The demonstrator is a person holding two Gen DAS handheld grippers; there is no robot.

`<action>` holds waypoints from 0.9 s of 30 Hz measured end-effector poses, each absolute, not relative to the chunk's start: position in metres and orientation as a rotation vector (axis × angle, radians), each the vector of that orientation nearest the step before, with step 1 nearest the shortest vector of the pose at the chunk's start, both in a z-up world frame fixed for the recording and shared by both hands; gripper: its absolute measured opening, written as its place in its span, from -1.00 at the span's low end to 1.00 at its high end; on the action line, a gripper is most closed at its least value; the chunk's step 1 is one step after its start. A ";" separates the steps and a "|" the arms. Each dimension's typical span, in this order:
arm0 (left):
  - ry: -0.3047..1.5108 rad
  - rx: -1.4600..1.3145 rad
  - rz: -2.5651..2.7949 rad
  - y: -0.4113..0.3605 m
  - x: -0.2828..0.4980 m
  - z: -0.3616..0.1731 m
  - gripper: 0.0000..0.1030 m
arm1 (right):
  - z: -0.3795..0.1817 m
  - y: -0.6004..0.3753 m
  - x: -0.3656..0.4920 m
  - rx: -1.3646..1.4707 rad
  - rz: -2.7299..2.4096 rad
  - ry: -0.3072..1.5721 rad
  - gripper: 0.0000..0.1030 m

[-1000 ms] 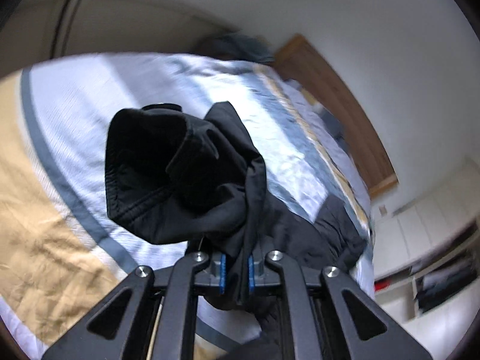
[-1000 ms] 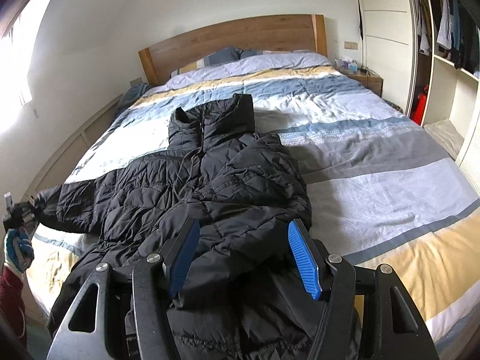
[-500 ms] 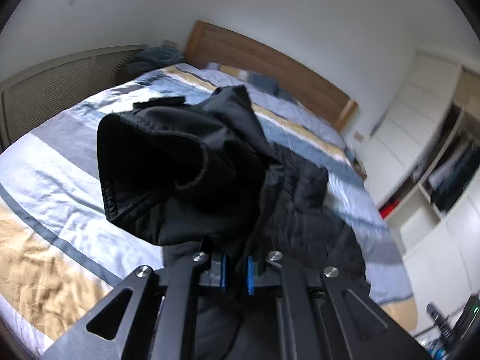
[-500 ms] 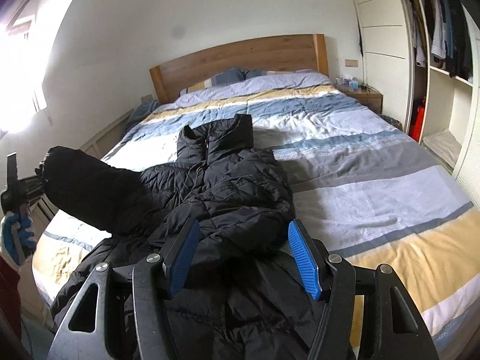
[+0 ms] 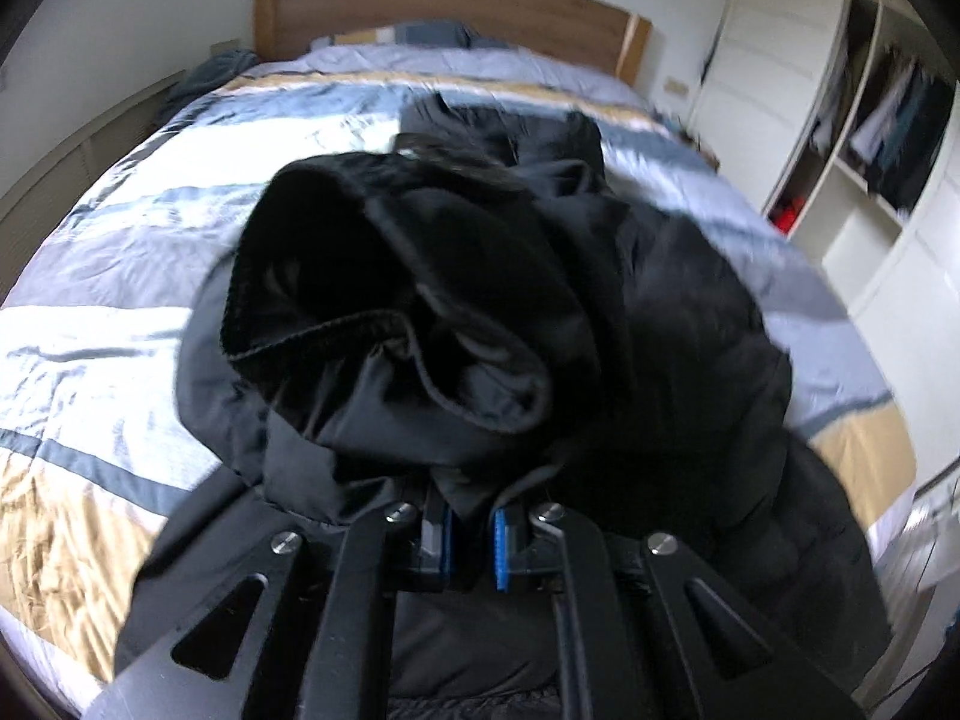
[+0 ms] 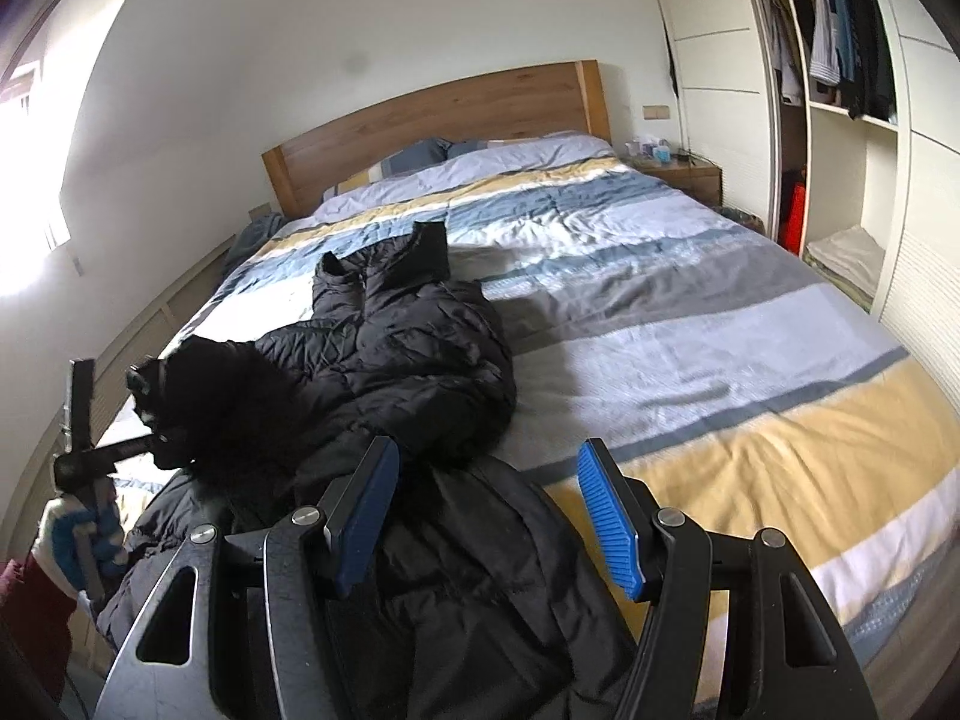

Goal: Fold large clothes
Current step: 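Fold the held sleeve across the coat body with the left gripper, release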

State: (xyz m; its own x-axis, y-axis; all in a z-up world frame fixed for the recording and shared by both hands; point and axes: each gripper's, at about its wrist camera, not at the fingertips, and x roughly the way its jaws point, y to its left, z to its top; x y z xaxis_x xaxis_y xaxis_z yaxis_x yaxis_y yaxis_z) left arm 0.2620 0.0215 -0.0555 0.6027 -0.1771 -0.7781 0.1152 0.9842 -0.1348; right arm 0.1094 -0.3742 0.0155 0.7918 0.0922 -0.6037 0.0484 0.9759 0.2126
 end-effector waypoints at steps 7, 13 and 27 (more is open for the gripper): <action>0.973 -0.033 -0.184 0.011 0.261 -0.088 -0.82 | 0.005 -0.384 0.100 0.236 0.003 0.683 0.20; 0.980 -0.035 -0.226 0.020 0.249 -0.088 -0.76 | 0.000 -0.377 0.103 0.234 0.012 0.699 0.20; 0.978 -0.015 -0.392 0.037 0.222 -0.080 -0.73 | 0.003 -0.317 0.140 0.122 0.095 0.753 0.22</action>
